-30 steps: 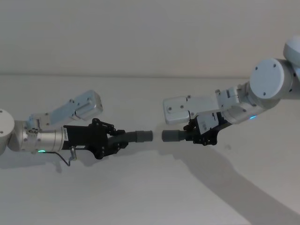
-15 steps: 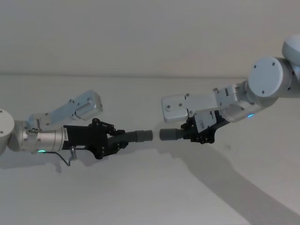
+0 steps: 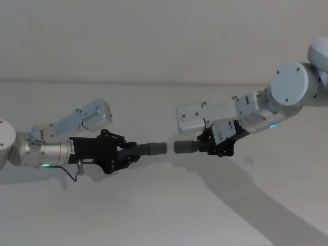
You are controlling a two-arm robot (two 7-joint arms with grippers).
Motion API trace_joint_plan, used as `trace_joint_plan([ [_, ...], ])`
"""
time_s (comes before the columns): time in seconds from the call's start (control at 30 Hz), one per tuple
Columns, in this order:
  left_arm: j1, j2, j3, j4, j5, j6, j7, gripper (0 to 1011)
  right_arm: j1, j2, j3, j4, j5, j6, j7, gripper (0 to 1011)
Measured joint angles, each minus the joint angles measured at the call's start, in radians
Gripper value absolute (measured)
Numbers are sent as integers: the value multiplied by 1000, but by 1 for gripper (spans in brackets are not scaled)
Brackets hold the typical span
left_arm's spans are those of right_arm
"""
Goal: Use both hands to pick up one end of the pipe from the table, align the ends, and insert them.
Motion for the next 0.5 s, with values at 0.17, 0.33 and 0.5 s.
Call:
trace_joint_plan([
  [0.17, 0, 0, 0, 0, 0, 0, 0, 320, 0, -1, 1, 2, 0, -1, 1, 250],
  [0.33, 0, 0, 0, 0, 0, 0, 0, 320, -1, -2, 1, 2, -1, -2, 1, 250],
  [0.5, 0, 0, 0, 0, 0, 0, 0, 320, -1, -2, 2, 3, -1, -2, 1, 250],
])
